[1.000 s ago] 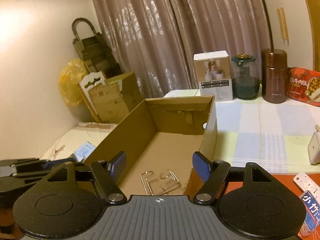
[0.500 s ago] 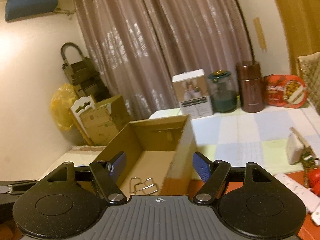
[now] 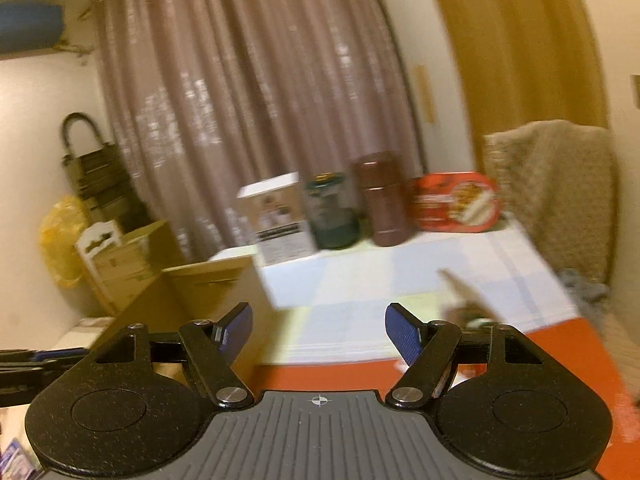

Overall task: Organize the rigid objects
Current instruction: 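Move both open tools back toward the objects on the mat, then grasp the blue floss-pick box with the left tool while the right tool grasps the white Midea remote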

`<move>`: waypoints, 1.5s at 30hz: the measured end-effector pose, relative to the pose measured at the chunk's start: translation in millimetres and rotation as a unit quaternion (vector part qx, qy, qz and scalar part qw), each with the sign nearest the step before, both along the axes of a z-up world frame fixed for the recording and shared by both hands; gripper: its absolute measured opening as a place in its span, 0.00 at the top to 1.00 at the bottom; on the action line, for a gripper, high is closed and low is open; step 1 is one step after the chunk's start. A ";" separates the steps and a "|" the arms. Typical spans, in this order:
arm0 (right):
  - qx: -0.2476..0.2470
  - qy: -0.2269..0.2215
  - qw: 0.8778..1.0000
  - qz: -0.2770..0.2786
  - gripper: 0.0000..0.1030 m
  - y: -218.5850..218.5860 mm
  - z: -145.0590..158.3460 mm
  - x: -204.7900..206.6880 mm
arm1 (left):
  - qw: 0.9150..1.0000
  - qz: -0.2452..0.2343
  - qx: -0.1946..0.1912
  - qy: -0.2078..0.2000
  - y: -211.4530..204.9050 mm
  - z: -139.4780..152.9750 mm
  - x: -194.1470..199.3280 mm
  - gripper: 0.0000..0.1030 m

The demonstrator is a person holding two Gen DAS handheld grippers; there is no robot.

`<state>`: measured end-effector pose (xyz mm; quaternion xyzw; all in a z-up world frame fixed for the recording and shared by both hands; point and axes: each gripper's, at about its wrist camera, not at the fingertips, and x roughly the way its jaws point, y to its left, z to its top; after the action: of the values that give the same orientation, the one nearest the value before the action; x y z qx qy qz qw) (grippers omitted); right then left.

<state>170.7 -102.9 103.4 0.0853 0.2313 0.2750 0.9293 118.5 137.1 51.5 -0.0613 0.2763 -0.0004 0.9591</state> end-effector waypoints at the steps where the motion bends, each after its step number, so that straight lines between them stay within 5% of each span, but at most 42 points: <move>1: 0.000 0.001 1.000 -0.013 0.31 -12.0 -1.9 1.8 | 1.000 -0.008 -0.002 0.000 -7.7 -1.8 2.3 0.59; 9: 0.009 0.029 0.995 -0.090 0.28 -95.3 -2.2 19.1 | 0.998 -0.063 -0.008 0.015 -65.2 -25.5 30.6 0.42; 14: -0.004 0.016 0.996 -0.089 0.25 -122.0 18.9 32.0 | 0.996 -0.090 -0.001 0.018 -89.8 -40.1 47.0 0.24; 19: -0.039 0.008 0.995 -0.089 0.21 -143.9 17.3 40.9 | 0.993 -0.112 0.016 0.030 -105.3 -58.3 66.0 0.19; 31: -0.080 0.105 0.989 -0.071 0.21 -147.7 -82.4 54.3 | 0.975 -0.208 0.060 0.059 -136.4 -126.6 116.7 0.07; 41: -0.093 0.142 0.983 -0.064 0.21 -142.7 -125.3 76.3 | 0.957 -0.257 0.100 0.093 -154.3 -175.1 166.2 0.04; 45: -0.095 0.143 0.983 -0.062 0.21 -139.2 -133.8 80.8 | 0.955 -0.265 0.087 0.104 -156.7 -185.7 179.4 0.08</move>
<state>251.5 -242.1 -30.4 0.0490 0.3817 0.1786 0.9056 298.0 -19.5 -134.2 0.0985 0.3794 -0.2240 0.8923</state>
